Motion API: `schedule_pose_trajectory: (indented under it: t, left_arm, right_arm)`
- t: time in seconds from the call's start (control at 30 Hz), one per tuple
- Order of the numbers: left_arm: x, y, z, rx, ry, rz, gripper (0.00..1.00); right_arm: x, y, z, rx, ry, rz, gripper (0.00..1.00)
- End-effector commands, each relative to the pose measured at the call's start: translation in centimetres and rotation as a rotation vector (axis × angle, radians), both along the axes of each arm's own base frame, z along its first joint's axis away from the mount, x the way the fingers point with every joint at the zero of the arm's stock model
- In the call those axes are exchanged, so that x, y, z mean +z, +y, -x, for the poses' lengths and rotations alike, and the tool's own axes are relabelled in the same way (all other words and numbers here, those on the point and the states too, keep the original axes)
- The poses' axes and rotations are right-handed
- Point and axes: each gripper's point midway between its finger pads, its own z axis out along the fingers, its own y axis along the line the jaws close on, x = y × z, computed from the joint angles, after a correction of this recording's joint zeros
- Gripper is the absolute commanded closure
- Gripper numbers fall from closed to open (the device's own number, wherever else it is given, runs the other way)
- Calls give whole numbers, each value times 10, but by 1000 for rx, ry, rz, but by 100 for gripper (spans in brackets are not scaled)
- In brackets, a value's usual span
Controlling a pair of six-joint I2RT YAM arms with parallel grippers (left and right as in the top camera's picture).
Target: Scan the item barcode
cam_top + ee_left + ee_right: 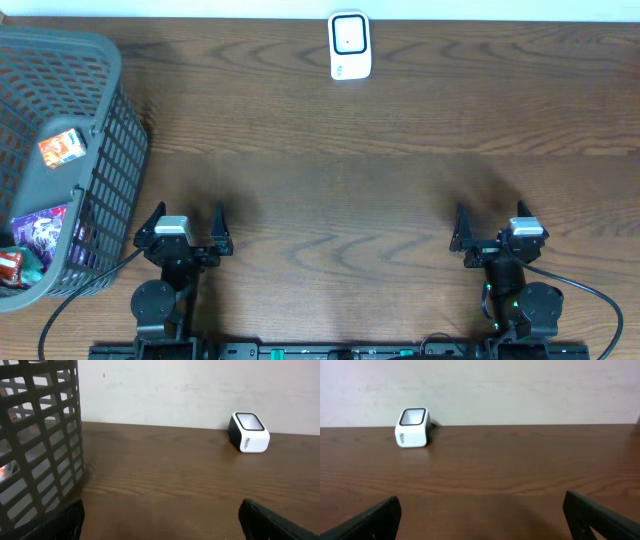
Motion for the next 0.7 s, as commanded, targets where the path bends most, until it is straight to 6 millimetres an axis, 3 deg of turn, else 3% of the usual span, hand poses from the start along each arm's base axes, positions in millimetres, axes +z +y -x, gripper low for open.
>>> schedule_pose_trajectory:
  t: [0.0, 0.17, 0.43, 0.5, 0.67]
  left_arm:
    - [-10, -2, 1, -12, 31, 7, 2]
    - [-5, -3, 0, -19, 13, 6, 2]
    - [91, -22, 11, -129, -386, -11, 2]
    - [131, -22, 27, -121, -567, -64, 2]
    - [194, -5, 52, 0, -773, -89, 2]
  right_arm:
    - [0, -2, 0, -9, -2, 14, 1]
    - [0, -2, 0, -9, -1, 14, 1]
    - [0, -2, 0, -9, -1, 14, 1]
    - [0, -2, 0, -9, -1, 14, 1]
    - [0, -2, 0, -9, -1, 14, 1]
